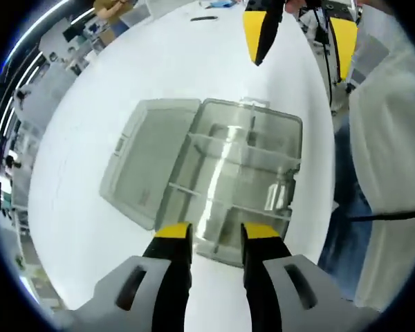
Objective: Insert the divider into the dual guide fixture by aligning both edges with the guide slots and pushing it downward to the bottom, including one-sided entry, uneven engagement, binding, and posture correction.
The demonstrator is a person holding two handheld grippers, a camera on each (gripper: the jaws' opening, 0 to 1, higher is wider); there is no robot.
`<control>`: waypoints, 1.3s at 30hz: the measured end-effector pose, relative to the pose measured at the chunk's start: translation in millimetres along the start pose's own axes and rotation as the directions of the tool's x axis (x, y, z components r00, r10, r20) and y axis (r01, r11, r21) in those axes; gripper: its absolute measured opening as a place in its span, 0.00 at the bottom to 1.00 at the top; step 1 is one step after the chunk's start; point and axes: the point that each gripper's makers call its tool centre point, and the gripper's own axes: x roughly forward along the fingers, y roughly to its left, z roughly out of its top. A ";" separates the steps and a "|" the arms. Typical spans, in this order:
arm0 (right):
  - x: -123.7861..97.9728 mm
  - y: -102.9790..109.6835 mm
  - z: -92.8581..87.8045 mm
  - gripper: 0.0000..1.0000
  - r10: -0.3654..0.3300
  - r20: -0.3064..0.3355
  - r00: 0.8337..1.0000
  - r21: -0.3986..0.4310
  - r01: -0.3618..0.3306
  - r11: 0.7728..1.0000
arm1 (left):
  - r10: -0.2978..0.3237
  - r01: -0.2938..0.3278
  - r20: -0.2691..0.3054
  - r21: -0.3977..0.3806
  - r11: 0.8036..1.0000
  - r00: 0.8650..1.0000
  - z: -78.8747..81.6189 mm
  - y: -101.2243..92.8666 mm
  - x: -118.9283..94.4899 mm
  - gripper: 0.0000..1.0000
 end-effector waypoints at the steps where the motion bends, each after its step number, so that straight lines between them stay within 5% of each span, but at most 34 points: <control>1: 0.0 -0.3 -0.2 0.33 0.000 -0.001 1.000 -0.001 0.000 1.000 | 0.012 -0.012 0.007 -0.009 1.000 1.000 -0.6 2.1 -3.2 0.25; 18: -1.9 -5.1 -3.7 0.37 -0.013 -0.006 1.000 0.011 0.013 1.000 | 0.094 -0.059 0.165 -0.206 0.977 0.982 5.8 -0.2 -34.9 0.28; 25: -1.8 -8.7 -8.5 0.37 -0.017 -0.021 1.000 0.023 0.017 1.000 | 0.135 -0.045 0.258 -0.327 0.944 0.957 17.1 2.9 -45.9 0.32; 39: -7.8 -15.2 -15.3 0.41 -0.029 -0.033 0.999 0.032 0.030 0.999 | 0.177 -0.050 0.315 -0.373 0.926 0.932 24.9 2.1 -55.3 0.38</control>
